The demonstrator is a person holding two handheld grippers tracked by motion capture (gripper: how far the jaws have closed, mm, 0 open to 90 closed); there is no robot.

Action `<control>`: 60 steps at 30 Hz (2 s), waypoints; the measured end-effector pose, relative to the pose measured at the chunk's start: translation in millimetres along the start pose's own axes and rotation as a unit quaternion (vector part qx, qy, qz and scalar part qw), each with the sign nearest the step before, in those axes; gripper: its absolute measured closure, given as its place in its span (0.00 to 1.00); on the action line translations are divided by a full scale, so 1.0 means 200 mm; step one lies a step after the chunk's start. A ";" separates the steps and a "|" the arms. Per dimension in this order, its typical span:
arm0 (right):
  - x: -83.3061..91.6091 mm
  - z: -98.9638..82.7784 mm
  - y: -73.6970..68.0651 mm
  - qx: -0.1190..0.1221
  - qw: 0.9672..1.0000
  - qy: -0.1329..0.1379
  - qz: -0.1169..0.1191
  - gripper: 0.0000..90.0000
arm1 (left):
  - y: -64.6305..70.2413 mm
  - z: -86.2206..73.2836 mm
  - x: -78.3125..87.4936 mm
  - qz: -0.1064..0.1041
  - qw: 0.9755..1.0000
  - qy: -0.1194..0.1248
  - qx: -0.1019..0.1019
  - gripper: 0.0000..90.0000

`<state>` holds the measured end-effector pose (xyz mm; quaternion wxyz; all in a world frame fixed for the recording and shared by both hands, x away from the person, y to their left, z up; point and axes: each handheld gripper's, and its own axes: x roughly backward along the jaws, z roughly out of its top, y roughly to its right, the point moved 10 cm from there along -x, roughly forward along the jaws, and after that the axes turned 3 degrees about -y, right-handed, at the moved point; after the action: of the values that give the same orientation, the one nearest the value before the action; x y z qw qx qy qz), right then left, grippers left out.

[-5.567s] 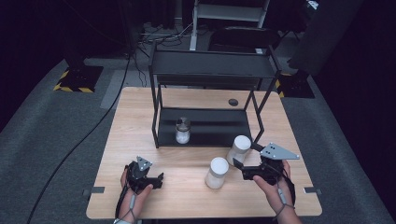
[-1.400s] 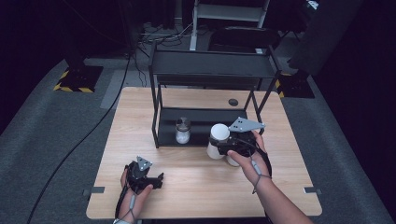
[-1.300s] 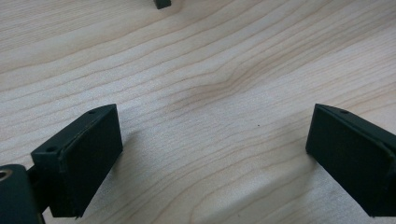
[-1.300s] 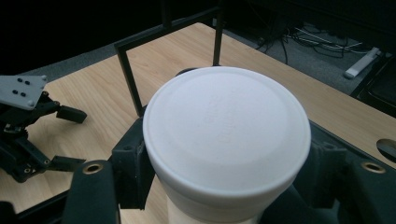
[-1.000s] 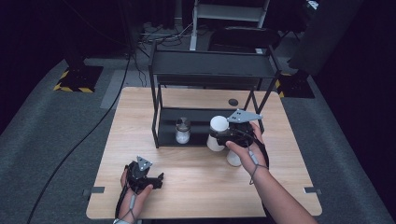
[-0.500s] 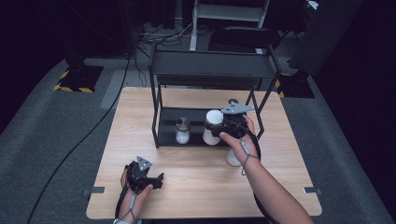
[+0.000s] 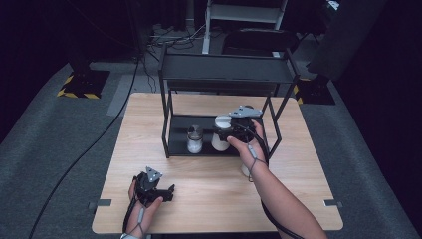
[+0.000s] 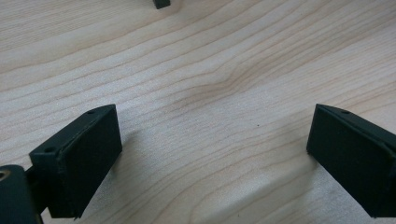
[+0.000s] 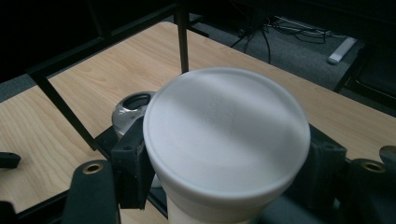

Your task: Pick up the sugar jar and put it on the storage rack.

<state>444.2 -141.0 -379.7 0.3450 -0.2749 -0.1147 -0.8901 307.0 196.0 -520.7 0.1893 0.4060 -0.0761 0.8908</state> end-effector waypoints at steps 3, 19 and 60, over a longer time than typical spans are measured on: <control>-0.03 -0.01 0.01 -0.005 1.000 -0.006 -0.004 0.37 | 0.00 0.00 0.00 0.000 1.000 0.000 0.000 0.03; -0.16 -0.06 0.01 -0.028 0.999 -0.027 -0.014 0.37 | 0.00 0.00 0.00 0.000 1.000 -0.001 0.000 0.02; 0.02 -0.01 -0.04 -0.034 0.999 0.007 -0.018 0.15 | 0.00 0.00 0.00 0.000 1.000 0.000 0.001 0.02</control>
<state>435.1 -138.8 -379.2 0.3206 -0.2783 -0.0869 -0.9012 307.2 195.4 -520.8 0.1888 0.4066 -0.0753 0.8907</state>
